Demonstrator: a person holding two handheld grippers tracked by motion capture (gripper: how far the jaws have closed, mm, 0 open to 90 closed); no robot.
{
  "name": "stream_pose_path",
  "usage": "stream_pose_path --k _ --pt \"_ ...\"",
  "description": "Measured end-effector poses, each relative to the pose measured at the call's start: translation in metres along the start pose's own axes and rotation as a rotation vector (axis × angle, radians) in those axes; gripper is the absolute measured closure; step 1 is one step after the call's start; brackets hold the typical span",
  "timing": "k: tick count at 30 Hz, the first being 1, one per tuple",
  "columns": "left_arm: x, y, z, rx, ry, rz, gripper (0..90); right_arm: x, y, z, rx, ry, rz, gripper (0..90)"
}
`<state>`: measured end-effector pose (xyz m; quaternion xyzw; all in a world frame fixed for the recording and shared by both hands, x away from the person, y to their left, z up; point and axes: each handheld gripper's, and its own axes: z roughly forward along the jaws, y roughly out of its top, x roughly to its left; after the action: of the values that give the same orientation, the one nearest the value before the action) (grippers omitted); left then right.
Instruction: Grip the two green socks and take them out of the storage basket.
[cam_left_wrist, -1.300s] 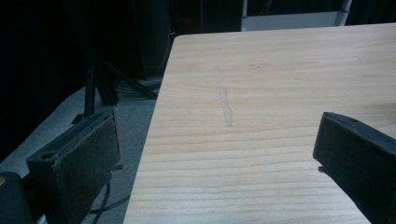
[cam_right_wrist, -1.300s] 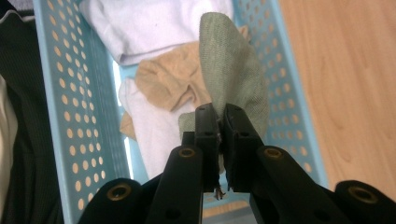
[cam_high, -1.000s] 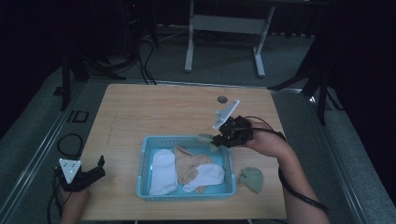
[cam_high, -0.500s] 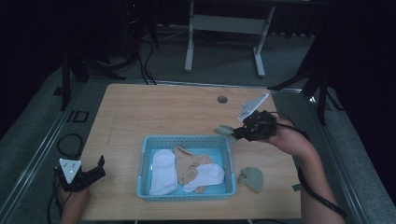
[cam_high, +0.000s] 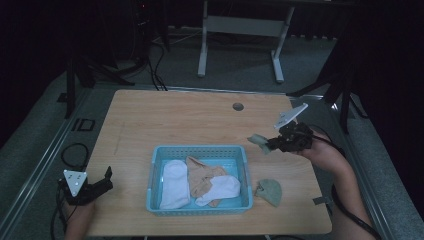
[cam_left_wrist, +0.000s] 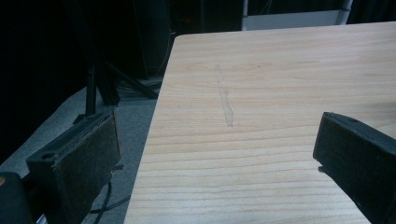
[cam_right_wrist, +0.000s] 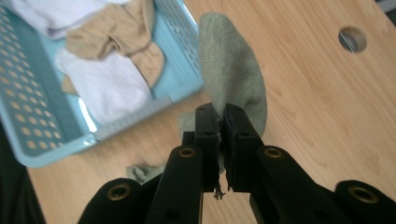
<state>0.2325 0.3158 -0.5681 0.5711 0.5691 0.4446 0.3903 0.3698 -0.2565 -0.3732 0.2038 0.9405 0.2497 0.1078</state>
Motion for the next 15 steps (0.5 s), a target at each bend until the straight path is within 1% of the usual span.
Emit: stream_pose_path --k 1,3,10,13,14,15 --pt "0.0 0.0 0.0 0.0 0.0 -0.001 0.4 -0.002 -0.003 0.002 0.0 0.004 0.01 85.0" --pt "0.0 0.0 0.0 0.0 0.0 0.001 0.4 -0.006 -0.009 0.006 0.008 -0.008 0.033 85.0" --pt "0.0 0.0 0.0 0.0 0.001 0.0 0.4 -0.018 -0.027 0.027 0.011 0.006 0.094 84.9" --pt "0.0 0.0 0.0 0.0 0.001 0.0 0.3 -0.021 -0.035 0.037 0.023 0.002 0.114 84.9" --pt "0.0 0.0 0.0 0.0 0.001 0.0 0.3 -0.021 -0.035 0.037 0.023 0.002 0.114 84.9" --pt "0.0 0.0 0.0 0.001 0.001 0.001 0.3 -0.022 -0.037 0.041 0.035 -0.006 0.113 84.8"
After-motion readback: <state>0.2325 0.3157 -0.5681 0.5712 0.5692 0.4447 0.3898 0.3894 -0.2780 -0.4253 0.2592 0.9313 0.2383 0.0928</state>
